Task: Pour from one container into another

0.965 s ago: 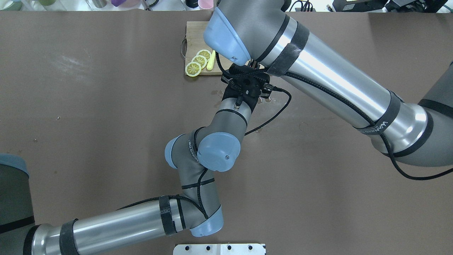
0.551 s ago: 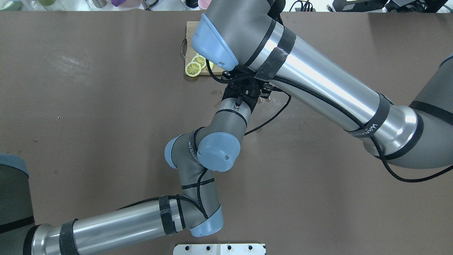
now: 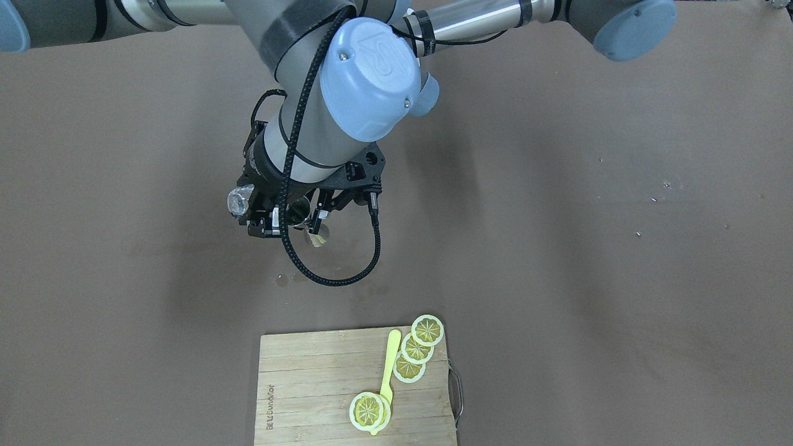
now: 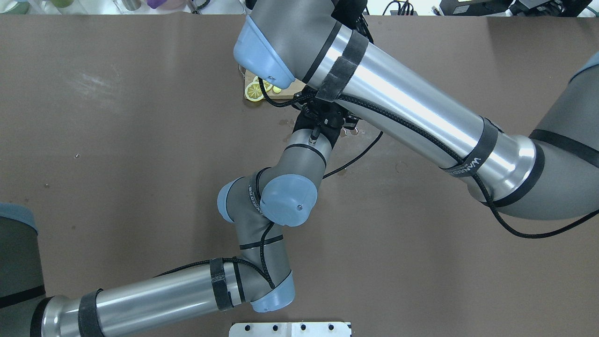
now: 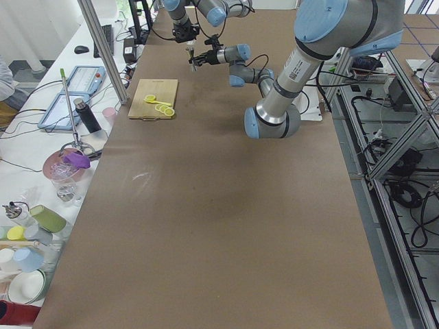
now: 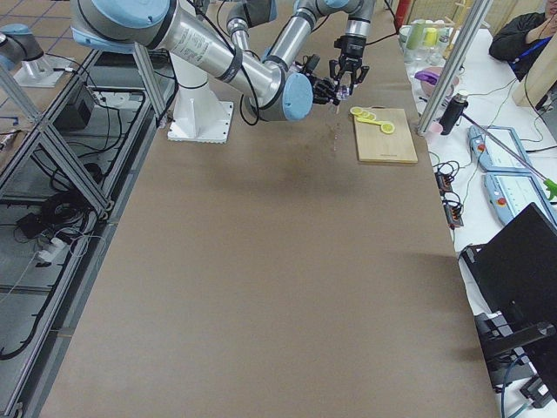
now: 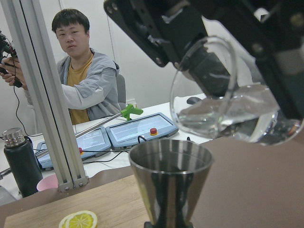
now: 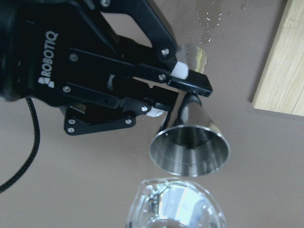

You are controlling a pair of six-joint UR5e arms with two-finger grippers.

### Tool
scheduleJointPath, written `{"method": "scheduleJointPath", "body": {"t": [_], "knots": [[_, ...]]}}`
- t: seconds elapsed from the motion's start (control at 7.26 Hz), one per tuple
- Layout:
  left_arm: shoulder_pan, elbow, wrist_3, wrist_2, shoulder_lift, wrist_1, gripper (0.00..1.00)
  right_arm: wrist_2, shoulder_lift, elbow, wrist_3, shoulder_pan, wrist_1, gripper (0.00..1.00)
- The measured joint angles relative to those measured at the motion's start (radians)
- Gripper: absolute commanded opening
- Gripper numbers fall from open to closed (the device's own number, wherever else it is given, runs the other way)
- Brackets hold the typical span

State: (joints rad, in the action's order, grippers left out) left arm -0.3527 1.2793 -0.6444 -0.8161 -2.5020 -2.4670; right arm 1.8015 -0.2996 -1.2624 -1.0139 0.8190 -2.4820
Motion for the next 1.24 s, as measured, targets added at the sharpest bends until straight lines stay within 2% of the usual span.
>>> {"method": "scheduleJointPath", "body": {"t": [0.69,1.24], "knots": [[-0.001,0.001,0.0,0.0,0.001,0.0,0.0,-0.071,0.058,0.111,-0.058,-0.024,0.0,0.0],[-0.002,0.001,0.0,0.0,0.002,0.0,0.0,-0.08,0.062,0.107,-0.111,-0.025,0.001,0.0]]}}
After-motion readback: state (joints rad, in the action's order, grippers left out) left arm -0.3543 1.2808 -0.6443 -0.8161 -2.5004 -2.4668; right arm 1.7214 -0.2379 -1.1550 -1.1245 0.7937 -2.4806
